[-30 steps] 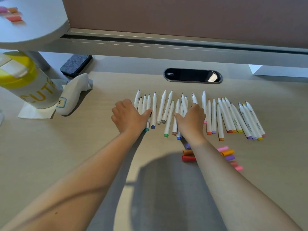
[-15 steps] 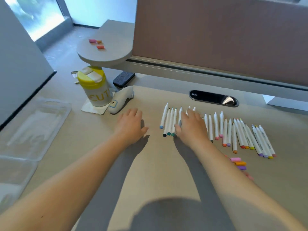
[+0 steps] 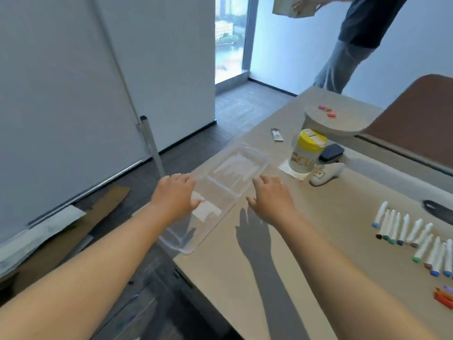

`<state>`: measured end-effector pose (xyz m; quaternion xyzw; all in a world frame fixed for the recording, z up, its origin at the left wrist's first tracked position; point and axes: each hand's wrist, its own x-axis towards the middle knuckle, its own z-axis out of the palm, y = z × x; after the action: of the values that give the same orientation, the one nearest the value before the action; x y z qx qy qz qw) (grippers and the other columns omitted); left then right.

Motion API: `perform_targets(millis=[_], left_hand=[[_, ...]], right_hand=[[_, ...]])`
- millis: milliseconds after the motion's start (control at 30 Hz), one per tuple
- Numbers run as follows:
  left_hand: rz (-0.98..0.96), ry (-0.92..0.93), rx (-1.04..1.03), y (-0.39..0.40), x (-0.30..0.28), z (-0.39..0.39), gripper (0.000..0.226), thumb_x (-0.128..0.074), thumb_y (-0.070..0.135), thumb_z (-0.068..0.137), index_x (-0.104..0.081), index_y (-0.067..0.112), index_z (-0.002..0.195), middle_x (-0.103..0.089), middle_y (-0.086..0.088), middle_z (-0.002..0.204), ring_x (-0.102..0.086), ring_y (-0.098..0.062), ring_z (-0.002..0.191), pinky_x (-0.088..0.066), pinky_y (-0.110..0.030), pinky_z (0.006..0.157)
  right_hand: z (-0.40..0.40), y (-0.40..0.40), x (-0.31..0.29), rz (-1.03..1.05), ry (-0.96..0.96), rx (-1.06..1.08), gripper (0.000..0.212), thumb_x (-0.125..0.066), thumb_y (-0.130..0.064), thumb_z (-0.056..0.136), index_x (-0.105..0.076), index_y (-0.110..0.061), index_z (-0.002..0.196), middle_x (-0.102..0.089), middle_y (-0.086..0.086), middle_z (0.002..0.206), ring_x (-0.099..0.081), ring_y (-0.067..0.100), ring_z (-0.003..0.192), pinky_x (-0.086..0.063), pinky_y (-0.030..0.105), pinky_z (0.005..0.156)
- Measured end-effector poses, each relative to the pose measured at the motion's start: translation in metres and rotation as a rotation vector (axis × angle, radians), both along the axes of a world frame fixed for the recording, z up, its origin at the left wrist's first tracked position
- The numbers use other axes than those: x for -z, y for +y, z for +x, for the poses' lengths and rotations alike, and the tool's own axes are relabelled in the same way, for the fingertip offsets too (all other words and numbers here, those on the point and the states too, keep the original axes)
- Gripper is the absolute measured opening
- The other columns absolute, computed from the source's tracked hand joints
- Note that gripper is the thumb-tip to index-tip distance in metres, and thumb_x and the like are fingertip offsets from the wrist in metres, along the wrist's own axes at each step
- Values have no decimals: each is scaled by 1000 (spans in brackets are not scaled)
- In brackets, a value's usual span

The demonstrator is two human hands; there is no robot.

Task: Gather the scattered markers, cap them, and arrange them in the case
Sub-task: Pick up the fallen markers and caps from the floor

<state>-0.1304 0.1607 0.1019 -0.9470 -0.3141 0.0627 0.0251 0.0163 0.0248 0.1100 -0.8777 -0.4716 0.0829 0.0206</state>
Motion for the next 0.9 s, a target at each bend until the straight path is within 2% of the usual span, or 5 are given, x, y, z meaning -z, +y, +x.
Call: perform_targets(millis=[167,400,533,667,900], left_hand=[[-38,-26,-236,39,-2,-144,58,-42,45,92,-31,14,141,-29,-4,150,-29,-20,137,-24,-34,111],[-127,-40,-655,51,28,-313,48,-46,43,90,-45,14,128,-50,-2,130,-46,-22,119,-38,-35,98],[-185,-3,-830,37,72,-371,55,-43,41,92,-34,13,139,-34,-6,147,-33,-23,134,-27,-36,111],[-257,9,-1029,17,118,-412,53,-40,42,93,-32,15,138,-32,-4,147,-31,-22,134,-22,-35,110],[-339,-3,-1195,-13,219,-465,47,-42,42,92,-41,12,129,-45,-4,134,-42,-22,125,-32,-36,105]], right_hand=[[-112,79,-1,-30,7,-290,49,-40,-35,95,-34,-9,136,-34,12,145,-30,29,134,-28,37,107],[-258,167,19,-111,27,-719,53,-40,-36,95,-28,-11,141,-29,9,148,-25,28,137,-24,39,111],[-322,195,53,-212,36,-955,49,-40,-32,96,-31,-12,140,-29,9,149,-22,27,138,-21,38,113],[-371,211,102,-357,18,-1172,47,-41,-29,96,-33,-11,139,-30,9,148,-23,27,138,-21,38,112],[-428,219,216,-553,-39,-1346,49,-39,-30,96,-30,-12,141,-28,7,150,-22,27,138,-22,37,112]])
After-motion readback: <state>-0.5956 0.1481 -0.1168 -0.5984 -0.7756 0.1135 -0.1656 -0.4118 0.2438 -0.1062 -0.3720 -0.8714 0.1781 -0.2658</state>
